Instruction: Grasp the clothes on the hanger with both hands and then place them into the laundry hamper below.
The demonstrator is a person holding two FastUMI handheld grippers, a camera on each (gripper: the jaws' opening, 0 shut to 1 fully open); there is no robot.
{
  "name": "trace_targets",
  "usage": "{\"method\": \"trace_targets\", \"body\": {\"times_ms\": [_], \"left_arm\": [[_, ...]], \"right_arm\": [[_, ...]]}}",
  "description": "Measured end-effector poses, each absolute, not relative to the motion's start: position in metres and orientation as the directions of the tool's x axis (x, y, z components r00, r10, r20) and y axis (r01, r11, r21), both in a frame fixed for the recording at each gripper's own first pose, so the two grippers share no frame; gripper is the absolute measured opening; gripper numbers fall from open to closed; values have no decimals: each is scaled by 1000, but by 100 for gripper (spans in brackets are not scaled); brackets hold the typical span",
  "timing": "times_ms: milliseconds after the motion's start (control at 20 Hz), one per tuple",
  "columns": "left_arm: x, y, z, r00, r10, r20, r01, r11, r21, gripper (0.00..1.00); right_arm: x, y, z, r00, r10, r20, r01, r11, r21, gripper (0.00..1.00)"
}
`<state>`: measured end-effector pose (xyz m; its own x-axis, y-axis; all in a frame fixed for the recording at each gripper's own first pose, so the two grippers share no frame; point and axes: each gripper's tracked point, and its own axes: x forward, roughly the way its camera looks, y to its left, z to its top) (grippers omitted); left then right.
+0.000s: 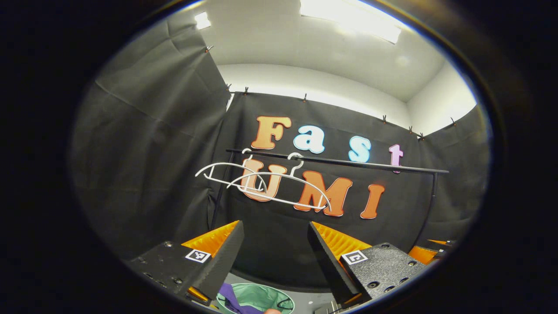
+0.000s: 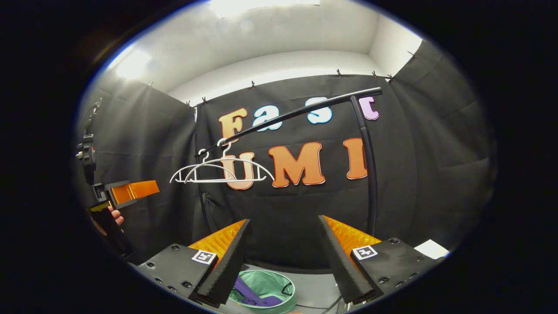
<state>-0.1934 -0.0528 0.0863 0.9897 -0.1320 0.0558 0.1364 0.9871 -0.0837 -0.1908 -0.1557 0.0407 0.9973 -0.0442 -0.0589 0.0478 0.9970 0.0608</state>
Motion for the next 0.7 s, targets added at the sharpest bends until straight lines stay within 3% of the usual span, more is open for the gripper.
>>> {"method": "trace_targets", "body": {"times_ms": [700], "left_arm": [[-191,-68,89,983,-170,71,174,983,-63,94]], "right_arm": [[-189,-151,48,999,-44,-26,45,999,16,89]]}}
